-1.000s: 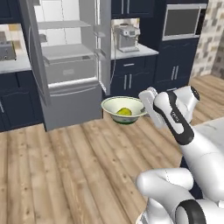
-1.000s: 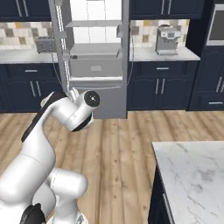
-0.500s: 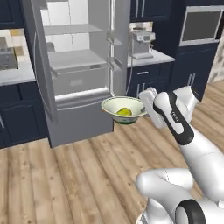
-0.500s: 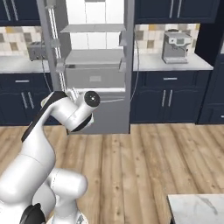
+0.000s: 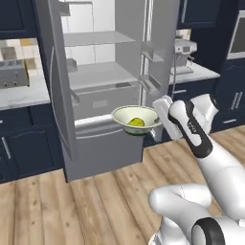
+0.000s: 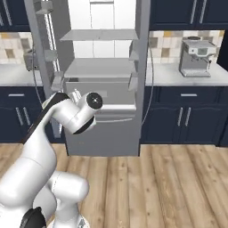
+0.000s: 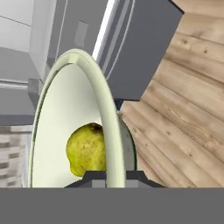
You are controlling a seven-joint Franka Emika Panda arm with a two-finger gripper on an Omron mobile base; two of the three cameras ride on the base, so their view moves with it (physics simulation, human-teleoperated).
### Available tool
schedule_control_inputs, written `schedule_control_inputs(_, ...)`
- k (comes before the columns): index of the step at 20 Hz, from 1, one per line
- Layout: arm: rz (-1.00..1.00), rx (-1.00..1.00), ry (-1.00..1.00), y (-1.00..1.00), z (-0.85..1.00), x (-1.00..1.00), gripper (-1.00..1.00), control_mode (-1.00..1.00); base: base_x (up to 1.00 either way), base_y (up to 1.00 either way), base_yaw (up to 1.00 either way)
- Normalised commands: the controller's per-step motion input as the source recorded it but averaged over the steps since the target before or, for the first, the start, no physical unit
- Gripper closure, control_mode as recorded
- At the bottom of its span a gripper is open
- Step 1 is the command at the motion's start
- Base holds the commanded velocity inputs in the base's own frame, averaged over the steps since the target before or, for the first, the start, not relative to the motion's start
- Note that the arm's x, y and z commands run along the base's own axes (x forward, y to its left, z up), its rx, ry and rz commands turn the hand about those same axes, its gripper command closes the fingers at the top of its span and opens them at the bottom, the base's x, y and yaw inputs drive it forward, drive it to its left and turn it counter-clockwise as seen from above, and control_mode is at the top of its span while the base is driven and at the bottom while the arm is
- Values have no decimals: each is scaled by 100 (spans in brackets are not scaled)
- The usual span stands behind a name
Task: Move the mug from next to the sink to the open cabinet. Then, move the bowl with the pear to the fridge to clear the area for faucet cleaning.
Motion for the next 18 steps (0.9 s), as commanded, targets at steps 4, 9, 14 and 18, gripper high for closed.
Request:
schedule_control_inputs(4,0,0,0,0,0,0,100,100,100,32,7)
schedule_control_inputs(9,0,0,0,0,0,0,100,100,100,2,-1)
schedule_control_inputs(14,0,0,0,0,0,0,100,100,100,0,-5)
schedule_control_inputs(18,0,0,0,0,0,0,100,100,100,0,-7)
